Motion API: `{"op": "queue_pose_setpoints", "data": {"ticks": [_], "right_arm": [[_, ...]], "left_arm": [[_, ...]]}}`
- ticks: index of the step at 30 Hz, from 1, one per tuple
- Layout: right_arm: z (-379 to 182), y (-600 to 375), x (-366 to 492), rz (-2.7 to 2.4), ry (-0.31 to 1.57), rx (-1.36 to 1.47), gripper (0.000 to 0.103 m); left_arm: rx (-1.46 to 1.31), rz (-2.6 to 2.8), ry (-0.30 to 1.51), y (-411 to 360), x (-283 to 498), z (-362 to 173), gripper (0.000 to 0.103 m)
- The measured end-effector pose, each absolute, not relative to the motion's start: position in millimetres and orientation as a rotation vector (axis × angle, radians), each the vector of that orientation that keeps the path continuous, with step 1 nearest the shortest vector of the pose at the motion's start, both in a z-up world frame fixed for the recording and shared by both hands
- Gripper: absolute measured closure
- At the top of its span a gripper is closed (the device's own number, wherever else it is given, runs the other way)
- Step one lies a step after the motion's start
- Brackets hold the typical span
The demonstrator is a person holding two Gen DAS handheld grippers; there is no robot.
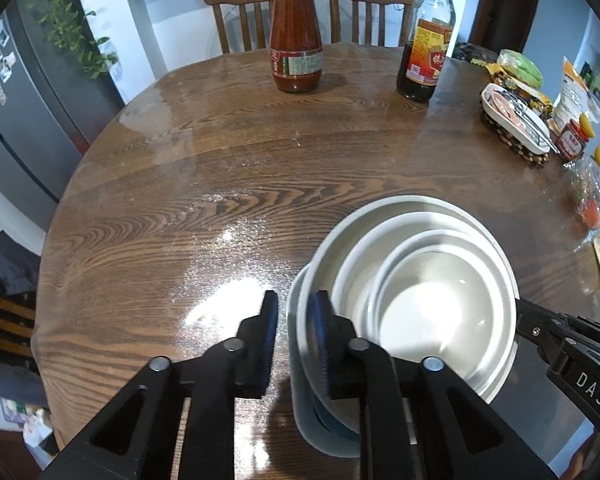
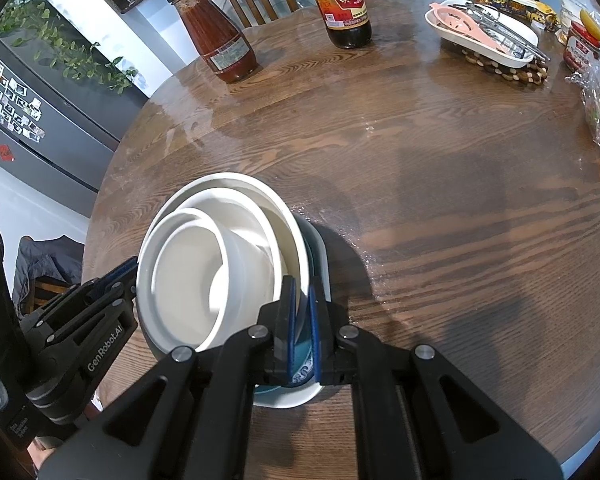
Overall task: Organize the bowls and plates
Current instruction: 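Open the left tool and release the stack rim while the right tool opens too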
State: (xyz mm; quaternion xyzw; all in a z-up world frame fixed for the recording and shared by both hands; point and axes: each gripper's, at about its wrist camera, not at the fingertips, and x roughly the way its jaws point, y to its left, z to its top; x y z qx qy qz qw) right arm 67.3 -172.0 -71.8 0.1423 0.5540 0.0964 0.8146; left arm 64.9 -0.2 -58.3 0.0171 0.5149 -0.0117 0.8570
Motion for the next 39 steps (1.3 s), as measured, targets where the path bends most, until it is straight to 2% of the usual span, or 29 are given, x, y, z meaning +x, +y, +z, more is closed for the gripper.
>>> {"op": "queue_pose_setpoints", "data": {"ticks": [3,29,35,37,38,39], "right_arm": [[-72,-172,66,0.203,1.182,0.306,0.093],[-66,-174,66,0.175,1.170,0.283,0.093],[-65,-173,64,0.183,1.166,0.290,0.093],[-64,-171,63,0.186,1.163,0.283,0.093],[-63,-170,64,0.183,1.163,0.274,0.093],[-63,-169,64,0.184,1.161,0.274,0.093]], "left_arm": [[0.034,-0.020,1.081,1,64,-58,0.079],[0.049,-0.012,1.070,-1,61,-56,0.078],[0.061,0.005,1.041,-1,58,-50,0.072],[0.049,-0.001,1.032,1,59,-47,0.064],[0.041,-0.010,1.029,1,59,-45,0.055],[0.046,-0.006,1.025,1,59,-44,0.051]]}}
